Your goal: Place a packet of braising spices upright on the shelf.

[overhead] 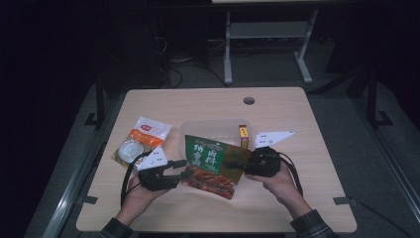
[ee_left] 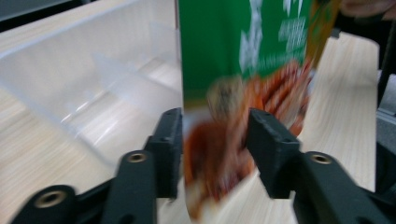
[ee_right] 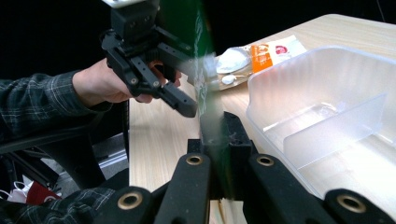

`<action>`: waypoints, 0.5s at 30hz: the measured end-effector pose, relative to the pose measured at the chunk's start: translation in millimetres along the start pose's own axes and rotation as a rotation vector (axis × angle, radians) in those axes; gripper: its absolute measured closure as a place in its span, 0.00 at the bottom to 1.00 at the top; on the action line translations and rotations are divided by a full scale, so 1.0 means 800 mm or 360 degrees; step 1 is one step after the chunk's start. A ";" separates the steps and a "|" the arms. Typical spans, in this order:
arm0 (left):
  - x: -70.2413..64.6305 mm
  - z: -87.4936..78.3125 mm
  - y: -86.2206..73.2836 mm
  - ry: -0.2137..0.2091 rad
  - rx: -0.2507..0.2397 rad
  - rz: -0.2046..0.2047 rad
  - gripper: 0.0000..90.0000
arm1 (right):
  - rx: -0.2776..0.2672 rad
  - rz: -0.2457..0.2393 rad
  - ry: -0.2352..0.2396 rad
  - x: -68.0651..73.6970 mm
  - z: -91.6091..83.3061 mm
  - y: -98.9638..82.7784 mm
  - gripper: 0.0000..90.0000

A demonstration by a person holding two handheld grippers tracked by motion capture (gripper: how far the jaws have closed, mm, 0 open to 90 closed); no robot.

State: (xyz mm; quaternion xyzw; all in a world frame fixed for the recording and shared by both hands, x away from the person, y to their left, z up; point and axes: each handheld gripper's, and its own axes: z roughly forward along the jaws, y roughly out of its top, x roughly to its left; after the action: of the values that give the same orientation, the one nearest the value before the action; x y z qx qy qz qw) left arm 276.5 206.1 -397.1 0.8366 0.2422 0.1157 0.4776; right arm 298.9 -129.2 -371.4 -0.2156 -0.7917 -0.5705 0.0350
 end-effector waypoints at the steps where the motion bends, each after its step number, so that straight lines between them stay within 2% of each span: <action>1: 0.000 -0.002 -0.003 0.0005 0.0009 -0.0001 0.59 | -0.0006 0.0004 0.0003 0.000 -0.002 0.001 1.00; 4: 0.000 -0.006 -0.010 0.0014 0.0059 0.0011 0.52 | -0.0014 0.0001 -0.0025 0.002 -0.007 0.005 1.00; 8: -0.003 -0.011 -0.022 -0.0016 0.0127 0.0007 0.40 | -0.0034 0.0000 -0.0049 0.002 -0.015 0.011 1.00; 9: -0.005 -0.011 -0.025 -0.0019 0.0140 -0.0007 0.39 | -0.0047 0.0000 -0.0061 0.002 -0.017 0.013 1.00; 14: -0.008 -0.010 -0.044 -0.0039 0.0247 0.0006 0.35 | -0.0094 -0.0011 -0.0097 0.002 -0.025 0.026 1.00; 15: -0.008 -0.008 -0.045 -0.0044 0.0248 -0.0006 0.34 | -0.0104 -0.0013 -0.0111 0.002 -0.027 0.030 1.00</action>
State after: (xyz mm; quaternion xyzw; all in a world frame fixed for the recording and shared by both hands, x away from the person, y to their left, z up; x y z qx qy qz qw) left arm 257.4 223.0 -424.5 0.8723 0.2455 0.0841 0.4145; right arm 302.8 -142.7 -342.3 -0.2331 -0.7743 -0.5883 -0.0022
